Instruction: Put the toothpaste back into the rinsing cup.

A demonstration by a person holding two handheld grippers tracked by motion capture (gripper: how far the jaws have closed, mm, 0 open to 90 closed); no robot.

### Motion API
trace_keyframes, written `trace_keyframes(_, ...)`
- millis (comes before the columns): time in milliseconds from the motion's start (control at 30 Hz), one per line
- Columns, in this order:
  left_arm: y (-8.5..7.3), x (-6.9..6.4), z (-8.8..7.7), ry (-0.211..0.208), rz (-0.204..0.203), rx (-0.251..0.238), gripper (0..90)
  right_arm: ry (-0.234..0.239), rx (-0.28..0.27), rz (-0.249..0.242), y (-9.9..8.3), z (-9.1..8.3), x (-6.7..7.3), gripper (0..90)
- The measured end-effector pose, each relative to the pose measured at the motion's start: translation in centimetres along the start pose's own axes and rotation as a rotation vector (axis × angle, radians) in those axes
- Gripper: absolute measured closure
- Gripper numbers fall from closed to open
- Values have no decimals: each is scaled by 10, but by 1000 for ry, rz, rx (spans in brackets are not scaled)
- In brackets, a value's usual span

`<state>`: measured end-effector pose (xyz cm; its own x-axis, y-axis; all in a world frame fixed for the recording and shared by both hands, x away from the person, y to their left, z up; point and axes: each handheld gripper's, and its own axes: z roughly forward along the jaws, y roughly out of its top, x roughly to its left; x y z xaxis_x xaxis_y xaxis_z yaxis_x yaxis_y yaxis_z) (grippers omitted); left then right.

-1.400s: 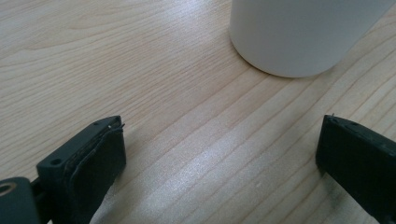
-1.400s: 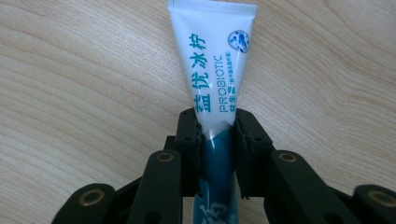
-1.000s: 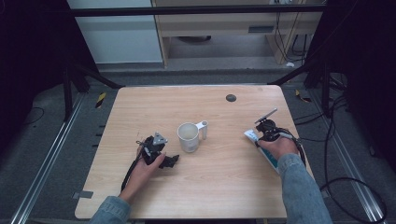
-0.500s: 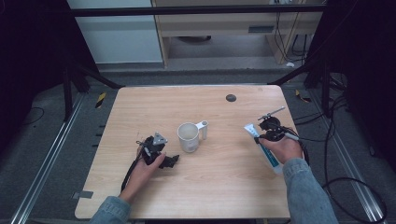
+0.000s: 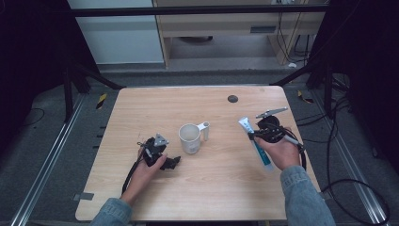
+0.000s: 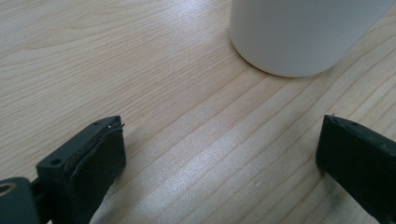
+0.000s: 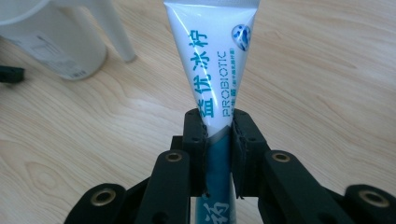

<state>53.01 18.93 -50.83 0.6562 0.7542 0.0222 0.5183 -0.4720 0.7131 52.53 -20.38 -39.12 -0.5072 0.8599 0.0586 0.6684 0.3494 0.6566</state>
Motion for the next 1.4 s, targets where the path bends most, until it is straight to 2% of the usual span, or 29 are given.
trace_keyframes(100,0,0,0,2,6,2,0,16,-35,-5,5,2,13,779)
trace_keyframes(167,0,0,0,1,3,3,0,23,-40,-5,6,3,15,780)
trace_keyframes(200,0,0,0,2,6,3,0,29,-54,-12,10,5,23,779)
trace_keyframes(300,0,0,0,2,6,3,0,40,-64,-21,13,6,28,779)
trace_keyframes(367,1,0,0,1,6,3,0,54,-84,-14,19,6,37,779)
trace_keyframes(767,0,0,1,1,-1,0,0,107,-143,-17,32,11,64,779)
trace_keyframes(1100,1,0,1,1,3,0,0,137,-180,-24,46,7,80,779)
trace_keyframes(1400,1,0,1,1,2,0,0,156,-214,-19,57,2,86,778)
